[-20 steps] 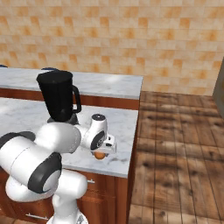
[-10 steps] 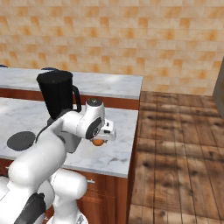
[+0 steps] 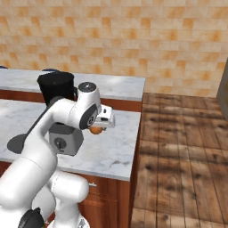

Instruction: Open the blender lid, put the tangerine in the blender, close the lid, and start the blender.

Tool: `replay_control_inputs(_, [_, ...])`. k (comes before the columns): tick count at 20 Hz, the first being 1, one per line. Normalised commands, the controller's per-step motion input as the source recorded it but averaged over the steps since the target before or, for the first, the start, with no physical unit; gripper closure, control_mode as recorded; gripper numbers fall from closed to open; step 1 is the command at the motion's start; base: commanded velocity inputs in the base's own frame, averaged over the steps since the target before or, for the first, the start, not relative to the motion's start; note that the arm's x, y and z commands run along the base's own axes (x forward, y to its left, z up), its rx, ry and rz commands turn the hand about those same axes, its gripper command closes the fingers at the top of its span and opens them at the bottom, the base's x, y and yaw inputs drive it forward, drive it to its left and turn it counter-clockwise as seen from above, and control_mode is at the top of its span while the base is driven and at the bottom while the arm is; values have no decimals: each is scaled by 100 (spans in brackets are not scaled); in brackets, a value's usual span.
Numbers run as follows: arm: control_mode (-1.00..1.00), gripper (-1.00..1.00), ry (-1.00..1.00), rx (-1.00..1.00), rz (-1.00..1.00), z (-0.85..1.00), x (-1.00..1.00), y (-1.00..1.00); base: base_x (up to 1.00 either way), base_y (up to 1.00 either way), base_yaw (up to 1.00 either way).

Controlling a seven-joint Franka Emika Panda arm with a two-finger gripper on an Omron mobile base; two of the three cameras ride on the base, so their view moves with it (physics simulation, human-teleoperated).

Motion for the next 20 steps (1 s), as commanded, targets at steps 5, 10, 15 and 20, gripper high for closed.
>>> replay_control_inputs(5, [-100, 100, 0, 0, 0, 100, -1, 5, 0, 0, 0])
replay_control_inputs(10, [-100, 100, -3, 0, 0, 100, -1, 13, 0, 0, 0])
replay_control_inputs(15, [-100, 100, -9, 0, 0, 91, 0, 44, 0, 0, 0])
replay_control_inputs(20, [-100, 100, -17, 0, 0, 41, 12, 43, 0, 0, 0])
